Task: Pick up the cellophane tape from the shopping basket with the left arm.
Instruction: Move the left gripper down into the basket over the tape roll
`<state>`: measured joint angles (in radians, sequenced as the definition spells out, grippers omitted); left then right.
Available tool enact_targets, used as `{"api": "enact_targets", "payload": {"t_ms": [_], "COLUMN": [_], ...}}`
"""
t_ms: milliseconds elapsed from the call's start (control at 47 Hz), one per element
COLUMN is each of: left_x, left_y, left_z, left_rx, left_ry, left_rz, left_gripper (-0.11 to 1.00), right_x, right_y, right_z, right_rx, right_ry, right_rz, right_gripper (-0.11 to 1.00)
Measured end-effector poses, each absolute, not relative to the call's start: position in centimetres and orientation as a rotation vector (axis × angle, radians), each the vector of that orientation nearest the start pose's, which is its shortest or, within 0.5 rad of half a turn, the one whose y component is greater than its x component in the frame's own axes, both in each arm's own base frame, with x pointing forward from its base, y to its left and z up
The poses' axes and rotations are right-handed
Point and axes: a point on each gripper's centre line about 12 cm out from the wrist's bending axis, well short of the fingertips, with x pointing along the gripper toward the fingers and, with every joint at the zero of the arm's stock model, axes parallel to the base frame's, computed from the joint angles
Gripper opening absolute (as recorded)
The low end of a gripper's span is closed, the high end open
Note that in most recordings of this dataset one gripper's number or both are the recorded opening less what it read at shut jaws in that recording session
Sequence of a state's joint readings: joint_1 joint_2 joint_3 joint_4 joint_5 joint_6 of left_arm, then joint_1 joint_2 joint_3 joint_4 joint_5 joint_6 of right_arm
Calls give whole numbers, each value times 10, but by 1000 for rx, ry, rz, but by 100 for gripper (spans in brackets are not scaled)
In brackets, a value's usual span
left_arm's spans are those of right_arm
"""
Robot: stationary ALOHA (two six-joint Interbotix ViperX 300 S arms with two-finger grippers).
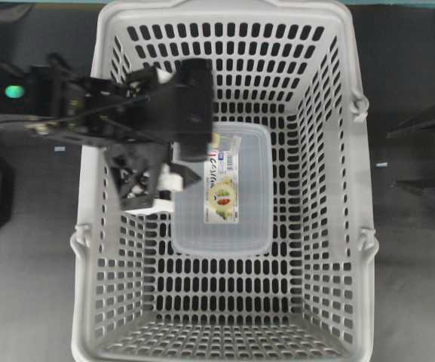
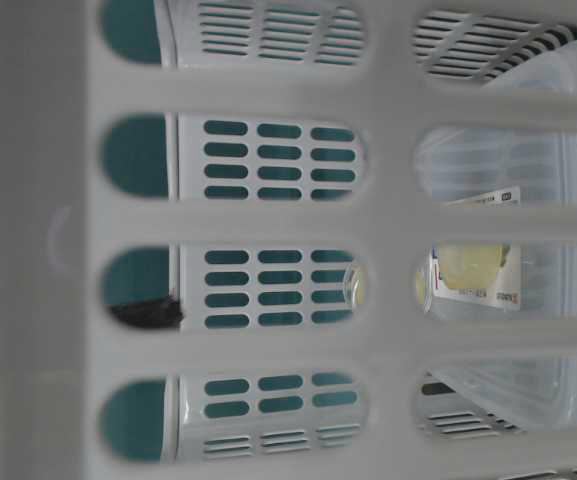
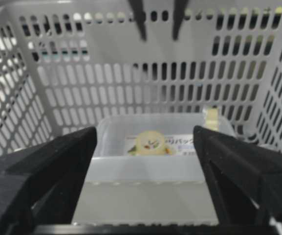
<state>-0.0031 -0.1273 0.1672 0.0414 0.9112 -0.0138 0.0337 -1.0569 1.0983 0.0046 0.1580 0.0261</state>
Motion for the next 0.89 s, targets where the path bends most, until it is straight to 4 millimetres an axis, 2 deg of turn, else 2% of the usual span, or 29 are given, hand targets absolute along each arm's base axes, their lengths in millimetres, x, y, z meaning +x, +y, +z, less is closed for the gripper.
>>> {"api": "enact_targets", "payload": {"t_ms": [85,149,468,894], "left_x": [398,404,434,451], "left_y": [3,3,-4,-10], "left_z": [314,307,278,228], "left_rx": [25,25,44,59], "left_ry": [1027,1067,1131,1242], "left_rz": [25,26,6,-9], "left_gripper": [86,91,90,90], "right_x": [182,181,175,174], "right_y": [6,6,6,6], "right_z": [292,294,299,299], "right_rx": [27,29,31,34], "right_ry": [189,182,152,149], "right_rz": [31,31,31,32], "right_gripper": [74,74,75,75]}}
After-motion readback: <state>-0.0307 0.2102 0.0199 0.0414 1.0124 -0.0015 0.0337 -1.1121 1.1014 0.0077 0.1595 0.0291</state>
